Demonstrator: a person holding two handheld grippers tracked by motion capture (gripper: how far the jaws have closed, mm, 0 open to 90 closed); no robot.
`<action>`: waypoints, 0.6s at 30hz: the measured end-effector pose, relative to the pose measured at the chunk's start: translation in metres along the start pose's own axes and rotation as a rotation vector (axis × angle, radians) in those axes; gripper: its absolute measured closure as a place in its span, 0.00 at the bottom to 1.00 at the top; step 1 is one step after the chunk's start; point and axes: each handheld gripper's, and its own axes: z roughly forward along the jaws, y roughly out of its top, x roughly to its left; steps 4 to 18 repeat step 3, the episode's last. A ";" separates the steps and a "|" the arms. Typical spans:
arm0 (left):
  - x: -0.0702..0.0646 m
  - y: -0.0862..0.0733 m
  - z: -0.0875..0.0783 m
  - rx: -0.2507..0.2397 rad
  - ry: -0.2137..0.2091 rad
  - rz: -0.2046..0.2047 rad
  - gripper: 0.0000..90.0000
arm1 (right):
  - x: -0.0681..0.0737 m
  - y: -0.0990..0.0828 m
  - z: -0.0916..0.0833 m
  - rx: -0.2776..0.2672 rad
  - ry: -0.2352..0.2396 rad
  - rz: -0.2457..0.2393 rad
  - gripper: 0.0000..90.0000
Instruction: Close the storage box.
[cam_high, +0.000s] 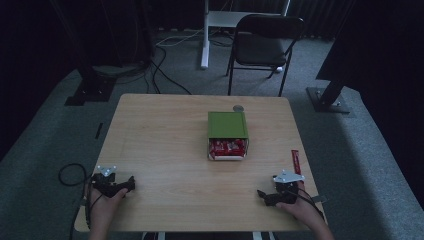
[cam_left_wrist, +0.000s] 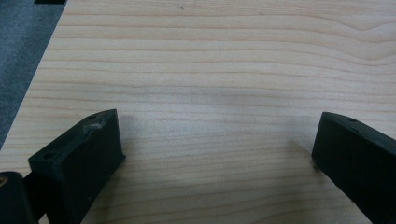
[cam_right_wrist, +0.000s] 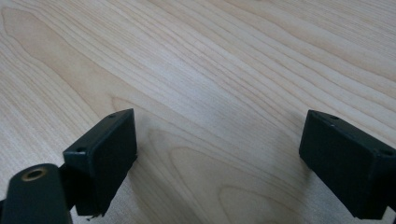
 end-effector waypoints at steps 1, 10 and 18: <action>0.000 0.000 0.000 0.001 0.003 -0.003 0.03 | 0.000 0.000 0.000 0.000 0.000 0.000 0.12; -0.001 0.001 0.000 0.000 0.009 -0.009 0.03 | 0.000 0.000 0.000 0.000 0.000 -0.001 0.12; -0.001 0.001 0.000 0.000 0.009 -0.009 0.03 | 0.000 0.000 0.000 0.000 0.000 -0.001 0.12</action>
